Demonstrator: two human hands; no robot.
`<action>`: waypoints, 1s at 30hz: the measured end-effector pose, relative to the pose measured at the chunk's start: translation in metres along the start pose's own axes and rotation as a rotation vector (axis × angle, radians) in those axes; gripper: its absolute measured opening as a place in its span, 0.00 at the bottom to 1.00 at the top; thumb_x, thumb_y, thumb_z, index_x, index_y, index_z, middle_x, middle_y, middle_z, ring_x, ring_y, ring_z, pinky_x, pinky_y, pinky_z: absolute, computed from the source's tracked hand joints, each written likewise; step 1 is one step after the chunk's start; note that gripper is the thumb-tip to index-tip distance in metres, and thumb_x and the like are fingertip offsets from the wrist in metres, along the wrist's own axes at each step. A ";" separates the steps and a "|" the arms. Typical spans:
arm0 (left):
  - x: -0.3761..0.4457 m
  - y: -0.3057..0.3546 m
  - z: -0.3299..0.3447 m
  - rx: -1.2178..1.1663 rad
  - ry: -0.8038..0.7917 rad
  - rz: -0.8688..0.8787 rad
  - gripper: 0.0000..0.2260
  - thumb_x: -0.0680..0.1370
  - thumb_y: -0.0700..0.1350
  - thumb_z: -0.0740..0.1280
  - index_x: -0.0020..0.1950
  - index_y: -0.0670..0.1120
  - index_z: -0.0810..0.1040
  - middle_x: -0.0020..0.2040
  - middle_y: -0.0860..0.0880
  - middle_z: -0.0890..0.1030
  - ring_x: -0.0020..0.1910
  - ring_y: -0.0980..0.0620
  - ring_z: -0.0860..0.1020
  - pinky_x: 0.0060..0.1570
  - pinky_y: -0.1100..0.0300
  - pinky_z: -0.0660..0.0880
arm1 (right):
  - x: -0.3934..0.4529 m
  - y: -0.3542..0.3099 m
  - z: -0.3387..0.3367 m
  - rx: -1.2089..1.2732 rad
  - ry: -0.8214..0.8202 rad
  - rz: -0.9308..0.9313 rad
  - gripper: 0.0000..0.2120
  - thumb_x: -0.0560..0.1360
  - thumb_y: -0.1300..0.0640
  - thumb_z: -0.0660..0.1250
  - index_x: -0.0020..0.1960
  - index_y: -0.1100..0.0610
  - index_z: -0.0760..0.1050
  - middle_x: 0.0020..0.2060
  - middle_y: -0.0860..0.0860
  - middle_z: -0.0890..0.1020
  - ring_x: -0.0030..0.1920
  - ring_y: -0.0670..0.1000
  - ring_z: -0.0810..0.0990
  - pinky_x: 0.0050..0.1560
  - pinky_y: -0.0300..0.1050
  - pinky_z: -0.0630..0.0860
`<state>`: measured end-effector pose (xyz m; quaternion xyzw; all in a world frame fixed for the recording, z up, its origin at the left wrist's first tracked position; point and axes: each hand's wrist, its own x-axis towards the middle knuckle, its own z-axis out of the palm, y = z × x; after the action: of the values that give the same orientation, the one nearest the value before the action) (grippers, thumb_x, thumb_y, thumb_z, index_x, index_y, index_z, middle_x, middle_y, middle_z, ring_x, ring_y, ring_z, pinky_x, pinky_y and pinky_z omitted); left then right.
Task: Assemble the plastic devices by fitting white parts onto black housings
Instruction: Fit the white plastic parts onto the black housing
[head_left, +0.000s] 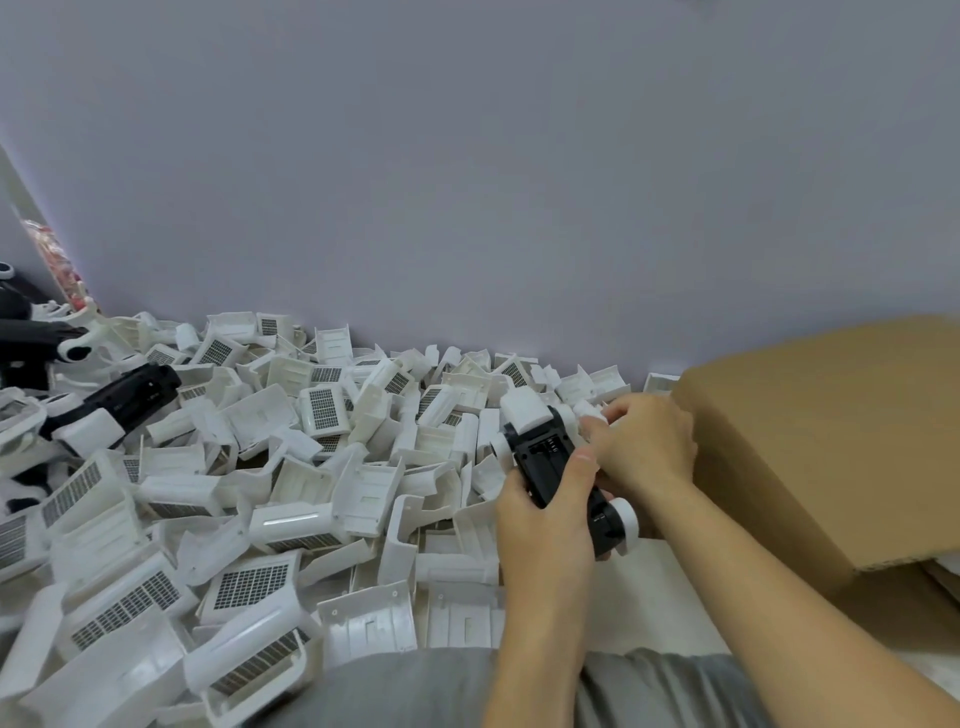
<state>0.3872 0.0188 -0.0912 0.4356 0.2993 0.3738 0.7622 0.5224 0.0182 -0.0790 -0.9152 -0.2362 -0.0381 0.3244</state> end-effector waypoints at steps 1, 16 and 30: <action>0.000 0.000 0.000 0.002 -0.005 0.000 0.06 0.77 0.48 0.72 0.44 0.47 0.81 0.34 0.49 0.83 0.33 0.54 0.81 0.33 0.57 0.77 | 0.000 0.002 -0.002 0.057 0.047 -0.001 0.09 0.74 0.49 0.70 0.37 0.51 0.79 0.48 0.53 0.82 0.55 0.60 0.76 0.53 0.55 0.77; -0.005 -0.002 0.002 0.134 -0.082 0.032 0.07 0.76 0.49 0.73 0.49 0.47 0.82 0.39 0.47 0.86 0.39 0.50 0.83 0.43 0.50 0.80 | -0.090 0.040 -0.047 0.855 0.180 0.056 0.16 0.83 0.57 0.60 0.46 0.47 0.85 0.38 0.45 0.87 0.38 0.51 0.87 0.41 0.50 0.84; -0.014 -0.003 0.006 0.109 -0.242 0.098 0.11 0.78 0.52 0.68 0.59 0.53 0.80 0.48 0.55 0.87 0.46 0.59 0.85 0.36 0.71 0.77 | -0.107 0.035 -0.042 0.776 0.205 -0.107 0.11 0.77 0.47 0.64 0.51 0.45 0.85 0.40 0.37 0.85 0.44 0.37 0.83 0.48 0.37 0.80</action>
<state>0.3845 0.0036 -0.0892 0.5325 0.2037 0.3383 0.7487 0.4468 -0.0752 -0.0899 -0.7028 -0.2466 -0.0538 0.6650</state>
